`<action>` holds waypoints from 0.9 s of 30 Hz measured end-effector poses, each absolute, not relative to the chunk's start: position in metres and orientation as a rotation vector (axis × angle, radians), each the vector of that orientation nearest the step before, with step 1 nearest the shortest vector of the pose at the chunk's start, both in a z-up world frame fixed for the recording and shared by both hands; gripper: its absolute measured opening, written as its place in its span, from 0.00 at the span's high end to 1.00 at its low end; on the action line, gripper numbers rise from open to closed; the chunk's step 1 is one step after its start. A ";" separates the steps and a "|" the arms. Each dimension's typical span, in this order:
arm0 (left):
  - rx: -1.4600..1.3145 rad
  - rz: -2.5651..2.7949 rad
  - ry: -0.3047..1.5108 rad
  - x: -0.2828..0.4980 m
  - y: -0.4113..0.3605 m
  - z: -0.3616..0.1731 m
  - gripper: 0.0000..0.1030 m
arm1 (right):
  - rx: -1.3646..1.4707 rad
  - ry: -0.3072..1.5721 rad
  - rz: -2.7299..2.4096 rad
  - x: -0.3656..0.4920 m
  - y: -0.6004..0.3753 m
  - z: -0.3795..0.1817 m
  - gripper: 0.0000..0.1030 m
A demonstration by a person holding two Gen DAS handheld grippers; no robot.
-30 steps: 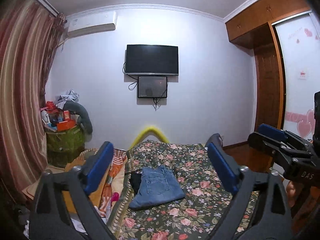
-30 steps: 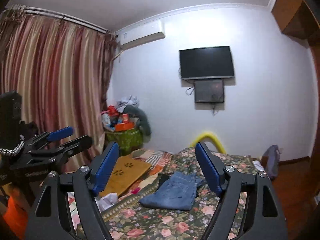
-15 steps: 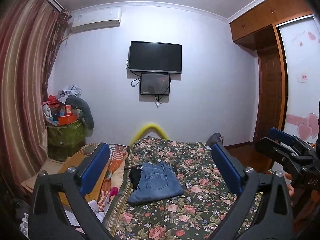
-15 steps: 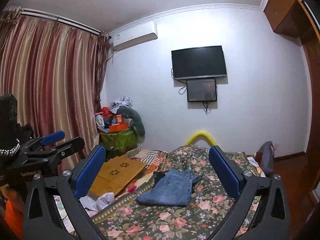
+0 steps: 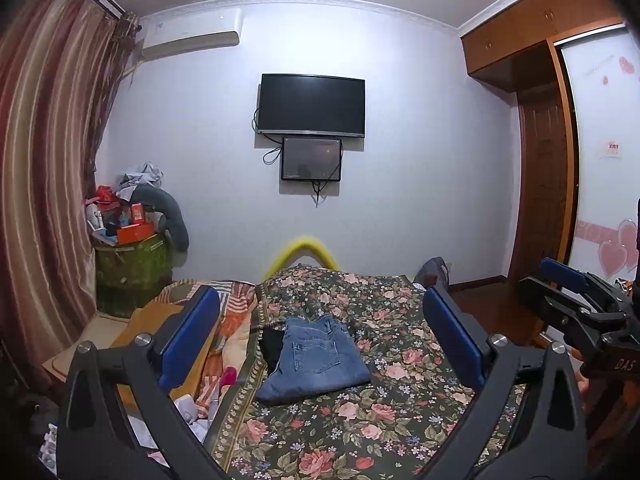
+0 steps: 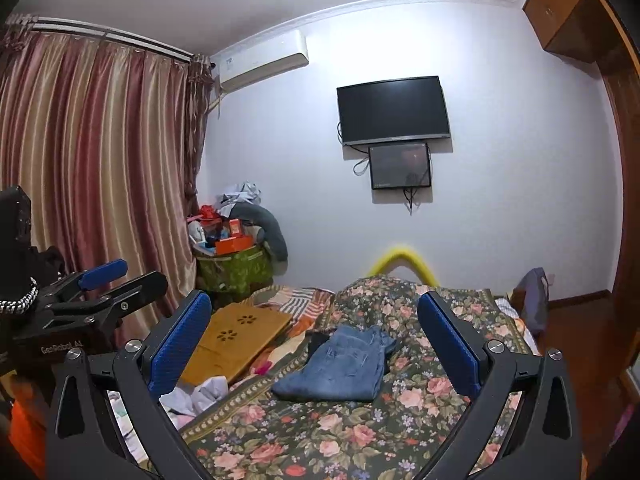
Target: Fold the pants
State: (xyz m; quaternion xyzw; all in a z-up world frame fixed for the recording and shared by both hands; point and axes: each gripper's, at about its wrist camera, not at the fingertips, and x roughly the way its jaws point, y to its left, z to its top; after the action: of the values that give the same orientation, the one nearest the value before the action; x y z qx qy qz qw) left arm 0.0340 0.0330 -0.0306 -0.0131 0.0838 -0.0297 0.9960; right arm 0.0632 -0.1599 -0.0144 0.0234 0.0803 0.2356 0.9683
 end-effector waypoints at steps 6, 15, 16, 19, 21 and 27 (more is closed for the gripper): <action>-0.027 -0.065 0.178 0.039 0.033 -0.034 0.00 | 0.043 0.169 0.469 0.063 -0.161 -0.014 0.00; -0.032 -0.068 0.182 0.042 0.033 -0.037 0.00 | 0.042 0.178 0.460 0.063 -0.165 -0.013 0.00; -0.032 -0.068 0.183 0.042 0.033 -0.037 0.00 | 0.041 0.179 0.461 0.064 -0.166 -0.014 0.00; -0.032 -0.067 0.184 0.043 0.034 -0.039 0.00 | 0.043 0.181 0.461 0.064 -0.167 -0.013 0.00; -0.032 -0.068 0.184 0.043 0.034 -0.038 0.00 | 0.042 0.180 0.458 0.063 -0.168 -0.012 0.00; -0.035 -0.075 0.183 0.044 0.033 -0.039 0.00 | 0.044 0.181 0.461 0.064 -0.169 -0.011 0.00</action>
State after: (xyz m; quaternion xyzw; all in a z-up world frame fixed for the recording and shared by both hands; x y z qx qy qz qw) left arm 0.0441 0.0331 -0.0386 -0.0175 0.0916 -0.0373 0.9949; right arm 0.0641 -0.1690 -0.0110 0.0216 0.0896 0.2280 0.9693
